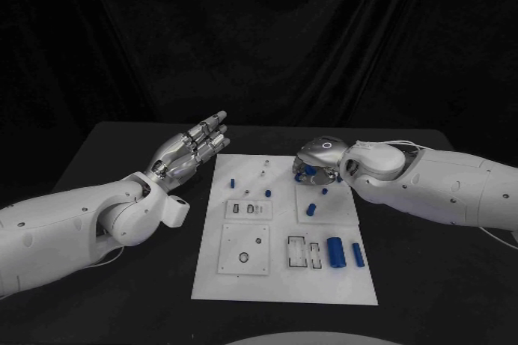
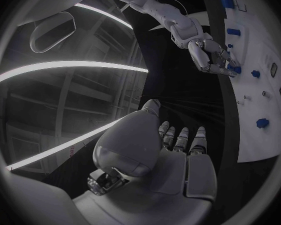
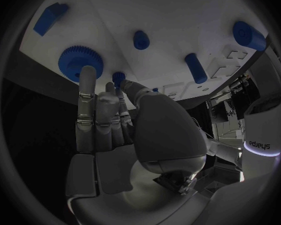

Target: Assemble the parts on the task board

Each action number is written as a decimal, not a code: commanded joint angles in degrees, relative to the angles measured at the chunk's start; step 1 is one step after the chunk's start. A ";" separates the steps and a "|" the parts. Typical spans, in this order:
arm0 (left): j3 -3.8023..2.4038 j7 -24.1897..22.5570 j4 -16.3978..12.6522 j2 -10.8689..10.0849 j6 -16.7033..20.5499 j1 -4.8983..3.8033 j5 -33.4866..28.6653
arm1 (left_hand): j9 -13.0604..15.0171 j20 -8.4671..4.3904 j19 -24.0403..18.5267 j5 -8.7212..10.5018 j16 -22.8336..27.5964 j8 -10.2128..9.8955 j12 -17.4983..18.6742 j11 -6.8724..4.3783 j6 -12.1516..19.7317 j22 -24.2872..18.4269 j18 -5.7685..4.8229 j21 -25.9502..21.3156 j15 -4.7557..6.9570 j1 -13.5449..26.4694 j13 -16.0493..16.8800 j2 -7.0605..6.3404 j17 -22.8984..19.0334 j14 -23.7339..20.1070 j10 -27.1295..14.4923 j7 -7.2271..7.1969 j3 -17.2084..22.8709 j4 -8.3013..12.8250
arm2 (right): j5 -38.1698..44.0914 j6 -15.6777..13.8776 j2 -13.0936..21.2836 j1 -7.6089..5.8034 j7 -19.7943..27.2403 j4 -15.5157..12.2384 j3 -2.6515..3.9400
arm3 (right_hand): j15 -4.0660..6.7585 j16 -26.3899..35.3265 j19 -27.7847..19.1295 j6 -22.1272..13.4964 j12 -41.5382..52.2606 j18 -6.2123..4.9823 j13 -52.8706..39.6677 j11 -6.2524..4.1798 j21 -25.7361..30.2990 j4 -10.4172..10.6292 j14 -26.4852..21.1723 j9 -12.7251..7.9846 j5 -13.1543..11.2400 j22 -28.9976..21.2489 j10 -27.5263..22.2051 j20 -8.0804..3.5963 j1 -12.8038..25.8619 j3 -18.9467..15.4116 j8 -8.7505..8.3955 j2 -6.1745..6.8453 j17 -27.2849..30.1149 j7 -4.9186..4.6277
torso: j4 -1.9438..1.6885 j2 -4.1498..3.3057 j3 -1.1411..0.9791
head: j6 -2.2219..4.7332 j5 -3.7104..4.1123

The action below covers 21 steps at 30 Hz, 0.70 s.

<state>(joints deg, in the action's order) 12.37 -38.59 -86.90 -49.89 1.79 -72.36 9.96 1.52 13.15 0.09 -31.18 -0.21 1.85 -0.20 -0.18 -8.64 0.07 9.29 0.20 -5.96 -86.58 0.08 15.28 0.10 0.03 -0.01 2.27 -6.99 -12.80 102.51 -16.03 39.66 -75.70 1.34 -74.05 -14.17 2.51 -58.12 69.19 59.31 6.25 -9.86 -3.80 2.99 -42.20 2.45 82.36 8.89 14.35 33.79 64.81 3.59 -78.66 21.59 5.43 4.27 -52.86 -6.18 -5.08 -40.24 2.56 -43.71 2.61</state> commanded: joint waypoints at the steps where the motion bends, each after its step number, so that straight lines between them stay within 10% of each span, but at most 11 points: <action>1: -0.06 -0.49 0.00 0.23 -1.53 0.12 0.08 | 0.09 0.48 -0.03 -0.38 0.21 0.43 0.20 0.47 -0.65 -0.02 1.01 -0.14 -0.38 -0.64 -0.08 -0.13 -0.10 -0.03 0.01 0.02 0.36 0.23 | -1.35 0.52 -0.13 0.25 0.38 0.39 -0.01 | -0.12 0.03 -0.41 -0.84 -0.48 -0.43 0.14 0.49 -0.31 0.23 0.27 -0.18 -0.53 0.15 -0.11 0.05 0.09 0.16 -0.44 0.66 0.22 -0.09 | 0.02 0.05 0.01 | -0.13 0.03; 21: -0.06 -0.30 0.43 0.35 -2.26 0.52 0.08 | 0.24 1.14 0.18 -0.55 0.21 1.02 0.20 1.40 -1.79 0.13 1.04 0.03 -1.02 -0.53 -0.08 -0.47 -0.10 -0.03 0.01 0.92 1.31 1.25 | -3.06 1.65 -0.73 1.11 0.79 1.70 -0.01 | 0.07 1.68 -1.61 1.37 -1.79 -0.45 -0.11 0.20 -1.12 -0.48 -0.61 1.12 1.37 2.25 1.05 0.04 -1.51 1.08 0.03 1.27 1.45 0.28 | 0.04 0.29 0.00 | -0.16 -0.43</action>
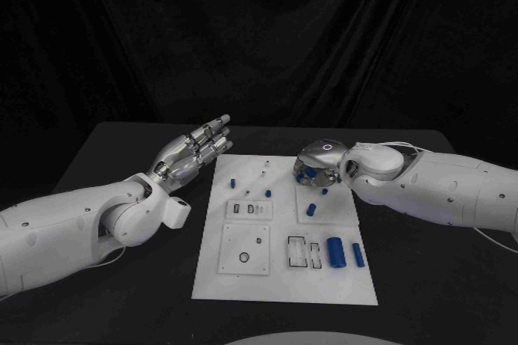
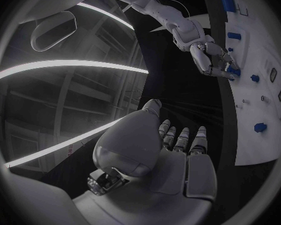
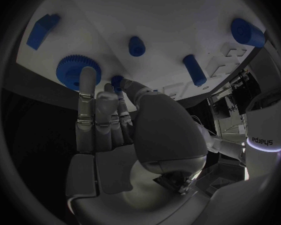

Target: Assemble the parts on the task board

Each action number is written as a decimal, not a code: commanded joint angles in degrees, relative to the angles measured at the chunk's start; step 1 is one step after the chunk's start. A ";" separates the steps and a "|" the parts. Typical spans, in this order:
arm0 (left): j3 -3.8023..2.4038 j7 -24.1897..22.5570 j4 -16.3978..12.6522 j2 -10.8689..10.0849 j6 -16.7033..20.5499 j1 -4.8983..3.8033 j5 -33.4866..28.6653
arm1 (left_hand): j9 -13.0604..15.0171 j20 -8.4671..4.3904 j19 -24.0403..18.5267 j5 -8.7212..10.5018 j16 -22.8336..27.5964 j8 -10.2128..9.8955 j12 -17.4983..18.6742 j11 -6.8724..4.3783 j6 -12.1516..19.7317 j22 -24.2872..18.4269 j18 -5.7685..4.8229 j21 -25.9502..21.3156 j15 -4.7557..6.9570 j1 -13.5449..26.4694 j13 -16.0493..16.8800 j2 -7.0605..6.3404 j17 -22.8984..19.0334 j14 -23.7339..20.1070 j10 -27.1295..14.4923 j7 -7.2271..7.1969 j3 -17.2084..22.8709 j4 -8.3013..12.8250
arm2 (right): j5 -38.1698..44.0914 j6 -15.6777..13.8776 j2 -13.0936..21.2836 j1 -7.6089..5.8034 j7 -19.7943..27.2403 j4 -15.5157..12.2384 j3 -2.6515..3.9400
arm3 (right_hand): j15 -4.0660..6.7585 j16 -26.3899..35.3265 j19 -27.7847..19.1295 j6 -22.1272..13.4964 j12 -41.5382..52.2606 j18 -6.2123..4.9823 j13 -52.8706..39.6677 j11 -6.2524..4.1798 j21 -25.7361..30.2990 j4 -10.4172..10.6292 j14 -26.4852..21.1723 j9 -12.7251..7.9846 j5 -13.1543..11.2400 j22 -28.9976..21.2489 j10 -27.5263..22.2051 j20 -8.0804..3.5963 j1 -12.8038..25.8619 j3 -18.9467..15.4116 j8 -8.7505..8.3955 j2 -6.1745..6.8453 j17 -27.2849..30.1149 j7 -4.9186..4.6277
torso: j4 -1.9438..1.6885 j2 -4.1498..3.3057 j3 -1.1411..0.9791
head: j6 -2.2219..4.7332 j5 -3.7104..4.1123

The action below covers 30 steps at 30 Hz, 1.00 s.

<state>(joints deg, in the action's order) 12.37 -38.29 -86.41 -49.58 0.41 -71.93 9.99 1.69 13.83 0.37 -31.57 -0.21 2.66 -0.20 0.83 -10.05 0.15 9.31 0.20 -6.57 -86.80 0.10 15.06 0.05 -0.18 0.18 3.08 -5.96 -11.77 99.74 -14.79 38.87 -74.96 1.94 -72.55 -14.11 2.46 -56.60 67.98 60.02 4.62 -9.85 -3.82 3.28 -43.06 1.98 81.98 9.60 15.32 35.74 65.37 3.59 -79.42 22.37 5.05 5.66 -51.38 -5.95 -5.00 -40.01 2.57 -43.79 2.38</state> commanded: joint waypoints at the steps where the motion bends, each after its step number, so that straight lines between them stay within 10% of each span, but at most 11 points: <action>1: -0.06 -0.60 -0.07 0.00 -0.87 0.10 0.06 | 0.06 0.48 -0.08 -0.20 0.21 0.20 0.20 0.41 -0.33 0.06 1.03 0.05 -0.44 -0.30 -0.10 -0.30 -0.05 0.18 -0.18 0.13 0.30 0.27 | -0.30 -0.09 0.15 0.40 0.27 0.16 -0.07 | 0.25 -0.11 -0.24 1.61 0.12 -0.39 -0.20 -0.30 -0.88 -0.22 -0.05 0.86 0.58 1.09 1.47 -0.04 -1.11 0.36 0.89 -0.32 -0.35 0.16 | -0.04 0.06 -0.02 | -0.10 -0.30; 18: -0.06 0.08 0.03 -0.53 -0.38 0.12 0.06 | 0.09 0.58 -0.03 -0.31 0.21 0.30 0.20 0.48 -0.53 0.09 1.03 0.09 -0.50 -0.27 -0.10 -0.33 -0.05 0.18 -0.18 0.19 0.43 0.38 | -4.16 -5.50 -0.71 -3.45 -0.39 -1.28 0.09 | 0.14 -3.16 1.97 5.05 0.27 0.50 -0.09 -0.70 -6.32 -0.51 1.89 3.62 -1.82 7.85 6.42 -0.01 -2.03 -0.85 2.40 -1.19 -3.82 0.16 | -0.15 0.09 -0.01 | -0.65 -1.48; 30: -0.06 0.30 0.57 0.45 -0.79 0.12 0.06 | 0.09 0.59 -0.06 -0.31 0.21 0.32 0.20 0.50 -0.55 0.07 1.03 0.06 -0.49 -0.24 -0.10 -0.34 -0.05 0.18 -0.18 0.21 0.44 0.38 | -7.00 -4.32 -8.15 -3.66 -1.06 6.29 0.43 | -0.35 -3.52 2.08 4.59 -0.34 0.67 0.01 -0.59 -6.74 -0.41 2.08 3.93 -2.76 8.58 6.50 0.22 -2.03 -1.23 1.94 -1.08 -4.26 -0.02 | -0.15 0.04 -0.03 | -0.81 -1.73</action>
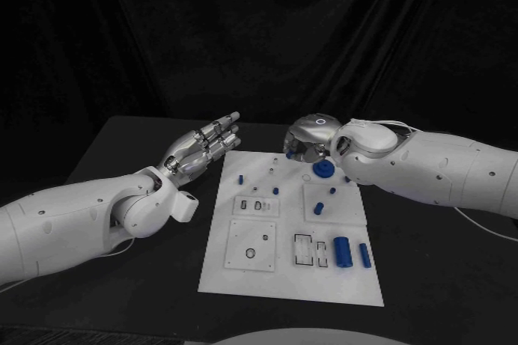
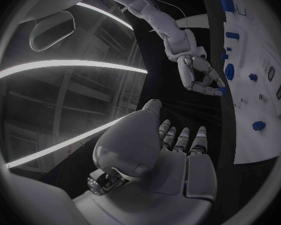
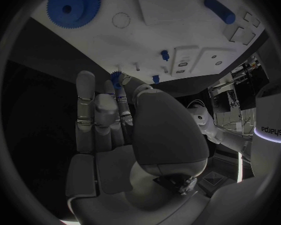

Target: Assemble the parts on the task board

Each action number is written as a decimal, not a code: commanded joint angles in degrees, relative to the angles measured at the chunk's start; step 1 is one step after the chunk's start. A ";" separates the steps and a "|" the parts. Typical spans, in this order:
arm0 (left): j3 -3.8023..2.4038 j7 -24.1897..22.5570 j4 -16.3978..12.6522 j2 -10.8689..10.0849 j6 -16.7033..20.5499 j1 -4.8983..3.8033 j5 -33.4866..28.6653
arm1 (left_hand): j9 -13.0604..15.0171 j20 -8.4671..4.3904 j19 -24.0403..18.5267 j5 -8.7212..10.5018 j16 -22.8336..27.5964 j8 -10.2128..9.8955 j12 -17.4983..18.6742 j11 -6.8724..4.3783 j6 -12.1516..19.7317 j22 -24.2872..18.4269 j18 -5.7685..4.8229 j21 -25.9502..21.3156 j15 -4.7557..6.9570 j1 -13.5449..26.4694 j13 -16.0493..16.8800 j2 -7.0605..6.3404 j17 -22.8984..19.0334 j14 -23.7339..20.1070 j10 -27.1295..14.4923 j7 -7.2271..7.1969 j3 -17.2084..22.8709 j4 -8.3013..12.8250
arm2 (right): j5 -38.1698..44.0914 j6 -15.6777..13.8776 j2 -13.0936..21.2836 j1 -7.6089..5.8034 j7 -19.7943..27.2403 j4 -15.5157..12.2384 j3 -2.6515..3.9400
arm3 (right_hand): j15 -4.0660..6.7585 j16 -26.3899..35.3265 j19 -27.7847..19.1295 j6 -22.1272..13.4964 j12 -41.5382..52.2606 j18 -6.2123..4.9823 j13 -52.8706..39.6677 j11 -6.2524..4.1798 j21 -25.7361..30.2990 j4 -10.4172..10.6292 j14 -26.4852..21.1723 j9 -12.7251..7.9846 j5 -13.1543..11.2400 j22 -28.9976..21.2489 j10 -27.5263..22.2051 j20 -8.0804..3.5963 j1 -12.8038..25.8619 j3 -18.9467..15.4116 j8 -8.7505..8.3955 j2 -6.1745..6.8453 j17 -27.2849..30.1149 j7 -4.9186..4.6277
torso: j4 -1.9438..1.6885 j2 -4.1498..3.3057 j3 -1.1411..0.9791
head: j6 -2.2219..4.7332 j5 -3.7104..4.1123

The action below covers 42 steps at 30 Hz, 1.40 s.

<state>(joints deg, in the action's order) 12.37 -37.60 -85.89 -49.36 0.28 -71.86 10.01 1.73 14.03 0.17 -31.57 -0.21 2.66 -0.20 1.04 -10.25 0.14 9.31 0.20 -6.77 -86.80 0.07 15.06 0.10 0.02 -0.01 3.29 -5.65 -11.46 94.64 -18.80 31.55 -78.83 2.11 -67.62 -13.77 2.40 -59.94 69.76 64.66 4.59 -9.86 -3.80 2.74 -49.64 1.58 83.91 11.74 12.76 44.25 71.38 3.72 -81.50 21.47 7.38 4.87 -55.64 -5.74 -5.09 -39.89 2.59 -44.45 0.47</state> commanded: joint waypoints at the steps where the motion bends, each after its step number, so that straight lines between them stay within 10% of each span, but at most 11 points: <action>1: -0.06 -0.38 0.10 0.31 -0.69 0.06 0.04 | 0.05 0.39 0.14 -0.31 0.21 0.32 0.20 0.29 -0.35 0.07 1.04 0.06 -0.29 -0.24 -0.07 -0.34 -0.10 -0.02 0.01 0.01 0.13 0.07 | -2.02 -0.07 -1.36 0.30 -1.29 2.04 0.12 | -0.36 -0.26 0.30 -0.19 -0.42 0.69 0.02 0.02 -0.22 0.08 0.18 1.80 -0.28 0.18 0.42 0.15 0.16 -0.40 -0.50 -0.26 -0.10 -0.27 | -0.15 -0.13 -0.04 | -0.18 0.30; 19: -0.06 -0.06 0.46 0.97 -1.07 0.06 0.04 | 0.06 0.40 0.13 -0.31 0.21 0.37 0.20 0.34 -0.43 0.07 1.03 0.05 -0.27 -0.20 -0.07 -0.30 -0.10 -0.02 0.01 0.06 0.20 0.07 | -2.45 1.83 -6.07 1.23 -1.39 8.16 0.45 | -0.75 0.50 -0.38 -1.36 -1.01 0.58 0.08 0.42 0.31 0.67 -0.35 1.87 -1.22 0.13 -0.43 0.59 0.55 -0.56 -1.49 -0.27 0.55 -0.51 | -1.20 -1.15 -0.12 | 0.80 1.68; 42: -0.06 0.26 0.37 1.00 -1.01 0.06 0.04 | 0.12 0.43 0.12 -0.34 0.21 0.60 0.20 0.59 -0.85 0.06 1.01 0.05 -0.25 -0.08 -0.07 0.09 -0.10 -0.02 0.01 0.34 0.59 0.01 | -2.46 3.95 -7.08 2.11 -1.43 9.15 0.50 | -0.93 1.50 -1.21 -2.73 -1.12 0.46 0.09 0.74 0.96 1.19 -1.07 1.77 -1.82 0.09 -1.63 0.83 0.78 -0.57 -2.64 -0.16 1.41 -0.78 | -1.46 -1.19 -0.07 | 0.35 1.82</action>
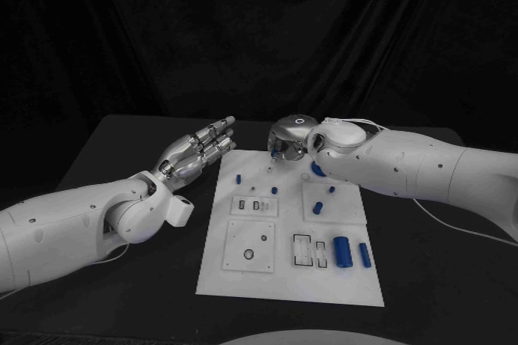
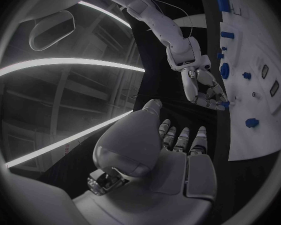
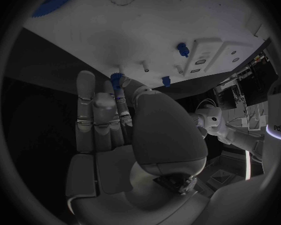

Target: Assemble the parts on the task board

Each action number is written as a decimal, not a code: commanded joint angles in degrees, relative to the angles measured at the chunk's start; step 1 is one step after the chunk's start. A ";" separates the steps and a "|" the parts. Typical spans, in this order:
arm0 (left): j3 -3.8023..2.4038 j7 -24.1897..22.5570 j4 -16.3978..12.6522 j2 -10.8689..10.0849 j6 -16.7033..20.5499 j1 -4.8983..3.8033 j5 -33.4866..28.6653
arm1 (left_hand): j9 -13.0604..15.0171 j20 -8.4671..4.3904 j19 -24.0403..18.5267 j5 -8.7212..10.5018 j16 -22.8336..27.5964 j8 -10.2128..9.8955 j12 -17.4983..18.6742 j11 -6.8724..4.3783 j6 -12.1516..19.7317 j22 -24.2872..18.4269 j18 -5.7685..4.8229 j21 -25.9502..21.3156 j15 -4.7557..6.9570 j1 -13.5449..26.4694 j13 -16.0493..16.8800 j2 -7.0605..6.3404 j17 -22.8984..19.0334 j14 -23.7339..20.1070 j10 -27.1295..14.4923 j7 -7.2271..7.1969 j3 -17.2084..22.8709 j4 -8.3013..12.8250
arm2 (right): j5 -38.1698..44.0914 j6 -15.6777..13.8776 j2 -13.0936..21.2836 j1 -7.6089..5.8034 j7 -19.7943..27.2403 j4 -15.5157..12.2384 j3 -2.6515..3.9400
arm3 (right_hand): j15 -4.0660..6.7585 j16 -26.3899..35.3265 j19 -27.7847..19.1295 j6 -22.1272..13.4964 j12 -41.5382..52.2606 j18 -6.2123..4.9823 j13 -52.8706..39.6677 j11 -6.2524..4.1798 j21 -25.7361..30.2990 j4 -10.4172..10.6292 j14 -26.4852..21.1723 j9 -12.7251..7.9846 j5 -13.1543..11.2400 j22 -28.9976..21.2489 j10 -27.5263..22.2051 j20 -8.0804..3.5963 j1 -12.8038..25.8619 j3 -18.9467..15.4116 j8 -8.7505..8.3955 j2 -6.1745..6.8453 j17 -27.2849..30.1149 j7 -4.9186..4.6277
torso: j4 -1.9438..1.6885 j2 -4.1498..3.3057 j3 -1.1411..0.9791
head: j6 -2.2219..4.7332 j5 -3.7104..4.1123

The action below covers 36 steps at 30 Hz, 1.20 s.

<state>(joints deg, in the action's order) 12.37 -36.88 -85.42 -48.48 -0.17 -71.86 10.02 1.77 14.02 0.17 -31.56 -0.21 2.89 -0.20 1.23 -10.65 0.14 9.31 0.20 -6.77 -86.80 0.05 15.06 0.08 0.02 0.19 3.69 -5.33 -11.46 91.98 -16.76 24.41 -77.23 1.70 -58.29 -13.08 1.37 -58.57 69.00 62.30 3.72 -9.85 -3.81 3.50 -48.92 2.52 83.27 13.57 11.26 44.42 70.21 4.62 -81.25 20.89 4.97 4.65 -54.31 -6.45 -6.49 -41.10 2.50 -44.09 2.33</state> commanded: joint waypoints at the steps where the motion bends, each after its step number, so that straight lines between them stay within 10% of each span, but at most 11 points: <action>1: -0.06 -0.45 -0.08 0.13 -0.55 0.05 0.02 | 0.08 0.43 0.13 -0.34 0.21 0.38 0.20 0.39 -0.45 0.06 1.01 0.05 -0.26 -0.08 -0.05 0.09 -0.08 -0.02 -0.19 -0.07 0.27 0.01 | 0.19 1.90 0.08 0.52 -1.03 -0.24 -0.19 | 0.07 0.25 -0.55 -0.47 -0.25 0.43 0.09 0.01 0.38 0.27 -0.49 -0.08 -0.33 -0.17 -0.56 -0.05 0.52 0.03 -0.31 0.07 0.18 -0.10 | -0.05 0.04 0.03 | 0.00 -0.08; 30: -0.06 0.12 0.50 0.53 -0.87 0.06 0.02 | 0.12 0.48 0.13 -0.34 0.21 0.56 0.20 0.66 -0.74 0.07 1.00 0.05 -0.32 -0.04 -0.05 0.50 -0.08 -0.02 -0.19 0.17 0.75 -0.02 | -1.17 2.58 1.13 0.89 -1.93 -2.02 -0.19 | -0.49 1.19 -1.53 -2.01 -0.30 0.24 0.11 0.62 1.46 0.59 -1.21 -0.28 -0.03 -0.62 -2.36 0.43 0.59 0.18 -1.31 0.64 0.98 -0.64 | -0.03 0.15 0.09 | 0.15 -0.09; 36: -0.06 0.31 0.69 0.66 -0.98 0.06 0.02 | 0.12 0.50 0.12 -0.33 0.21 0.58 0.20 0.72 -0.74 0.06 0.99 0.04 -0.34 -0.02 -0.05 0.55 -0.08 -0.02 -0.19 0.24 0.84 -0.02 | -1.18 3.17 1.34 0.98 -3.83 -2.14 -0.19 | -0.53 6.34 -5.16 -21.57 -0.17 -0.55 0.11 2.01 6.62 1.09 -4.68 -5.55 -1.63 -3.90 -17.35 0.67 1.97 -1.93 -1.60 2.21 5.63 1.29 | -0.03 0.16 0.09 | -0.06 -0.13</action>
<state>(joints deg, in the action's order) 12.37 -36.19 -84.71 -47.97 -0.40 -71.86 10.03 1.80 14.22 0.37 -31.56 -0.21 3.11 -0.20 1.44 -10.86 0.14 9.30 0.20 -6.77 -86.80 0.09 15.06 0.06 0.02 -0.01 3.90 -4.78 -11.54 90.78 -14.78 25.62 -76.40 0.58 -60.25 -13.30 0.85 -52.62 64.16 42.54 3.61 -9.85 -3.62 5.45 -42.68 3.63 78.90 8.51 9.83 40.71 54.15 5.26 -79.37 19.34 3.59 6.55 -49.06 -5.36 -6.53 -40.93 2.60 -44.13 2.22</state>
